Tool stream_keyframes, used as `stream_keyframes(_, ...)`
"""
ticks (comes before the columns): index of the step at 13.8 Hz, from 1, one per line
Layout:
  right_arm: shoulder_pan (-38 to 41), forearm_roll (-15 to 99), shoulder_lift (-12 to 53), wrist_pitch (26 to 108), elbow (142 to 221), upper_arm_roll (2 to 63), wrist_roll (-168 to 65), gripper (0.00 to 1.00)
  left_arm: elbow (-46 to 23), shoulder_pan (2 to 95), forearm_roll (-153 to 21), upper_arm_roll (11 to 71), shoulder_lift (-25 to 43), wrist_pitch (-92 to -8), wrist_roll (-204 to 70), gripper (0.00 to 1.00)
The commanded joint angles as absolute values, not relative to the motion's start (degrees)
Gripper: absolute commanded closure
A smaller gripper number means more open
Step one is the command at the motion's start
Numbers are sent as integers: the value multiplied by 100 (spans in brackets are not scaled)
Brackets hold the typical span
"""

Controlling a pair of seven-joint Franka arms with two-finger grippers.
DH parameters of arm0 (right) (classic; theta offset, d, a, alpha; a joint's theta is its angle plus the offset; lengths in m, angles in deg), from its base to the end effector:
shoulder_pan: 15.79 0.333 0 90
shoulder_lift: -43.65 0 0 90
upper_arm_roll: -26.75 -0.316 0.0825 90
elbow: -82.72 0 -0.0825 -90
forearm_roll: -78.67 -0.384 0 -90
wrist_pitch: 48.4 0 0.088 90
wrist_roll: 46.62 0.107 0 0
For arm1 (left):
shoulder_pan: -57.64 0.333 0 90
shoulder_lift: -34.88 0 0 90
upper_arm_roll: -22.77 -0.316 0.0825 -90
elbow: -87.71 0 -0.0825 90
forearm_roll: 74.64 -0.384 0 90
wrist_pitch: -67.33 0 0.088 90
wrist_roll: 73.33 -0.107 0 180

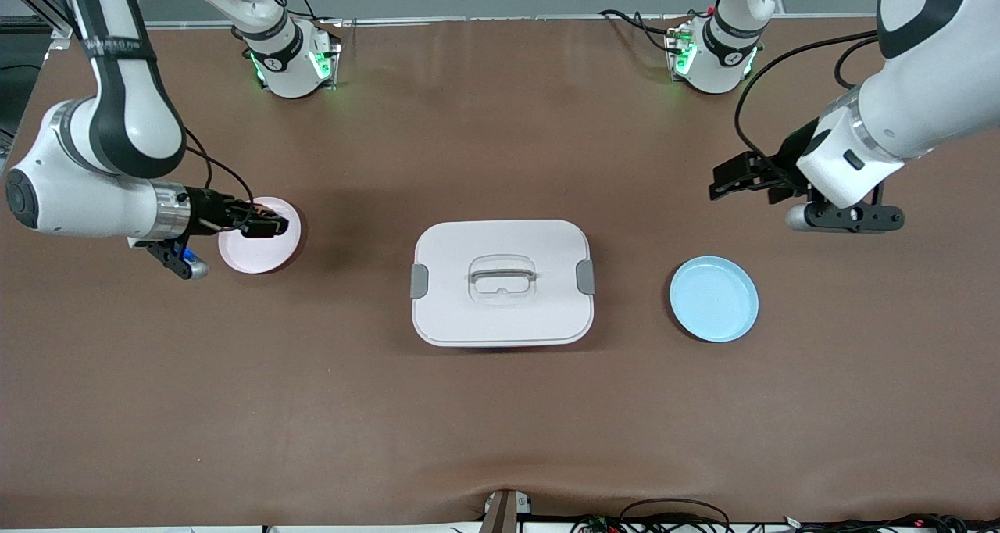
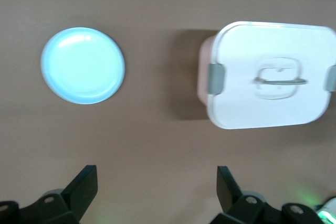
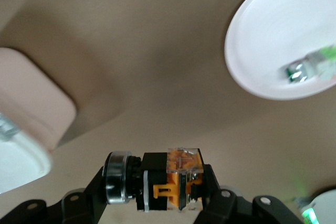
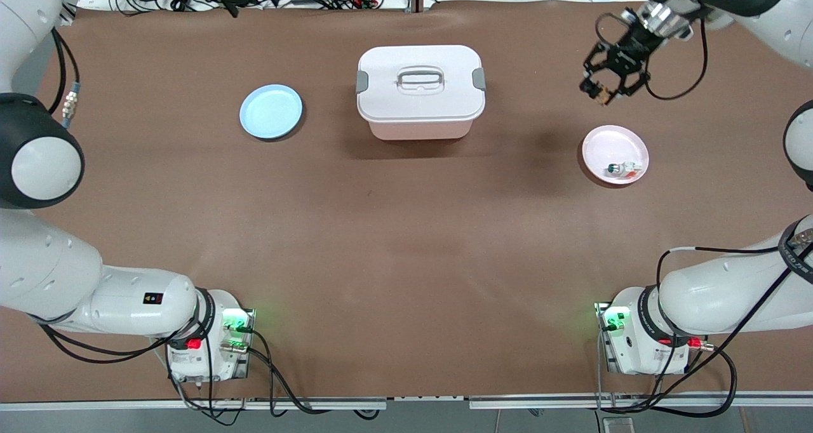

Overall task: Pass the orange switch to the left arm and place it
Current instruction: 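Lift the switch over the box with the right gripper while the left gripper approaches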

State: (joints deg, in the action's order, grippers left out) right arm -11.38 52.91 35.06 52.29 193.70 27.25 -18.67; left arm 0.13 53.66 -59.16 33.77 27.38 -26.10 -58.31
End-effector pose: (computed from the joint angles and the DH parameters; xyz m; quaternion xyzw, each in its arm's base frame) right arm 0.5525 0.0766 0.3933 -0.9247 0.2754 0.2110 0.1568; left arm 0.5720 -0.1738 0.5799 0.9890 0.0108 -0.0506 0.1383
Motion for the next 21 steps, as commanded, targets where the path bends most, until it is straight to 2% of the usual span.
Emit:
stream_keyframes(1,-404,5161,3478,4960,18619,2728,-334,100,70,5237,-5593,3402,2592,-2855,-5839,0)
stream_keyframes(4,238,4994,3355,4959,18013,2728,898,100,-79,5087,-5049,3411,2522,-3216,-5839,0)
stream_keyframes(8,714,4573,2925,4994,17178,2736,2155,100,-273,5104,-4258,3586,2530,-3611,-5839,0)
stream_keyframes(10,924,4379,2583,5030,16747,2737,2744,100,-396,5105,-3923,3744,2530,-3805,-5839,0)
stream_keyframes(14,1241,4308,1458,5353,15315,2728,4149,100,-598,5105,-3448,4087,2530,-4384,-5839,0)
stream_keyframes(21,1646,4097,1193,6242,15093,2728,5022,100,-1047,5078,-3113,4562,2390,-5747,-6111,0)
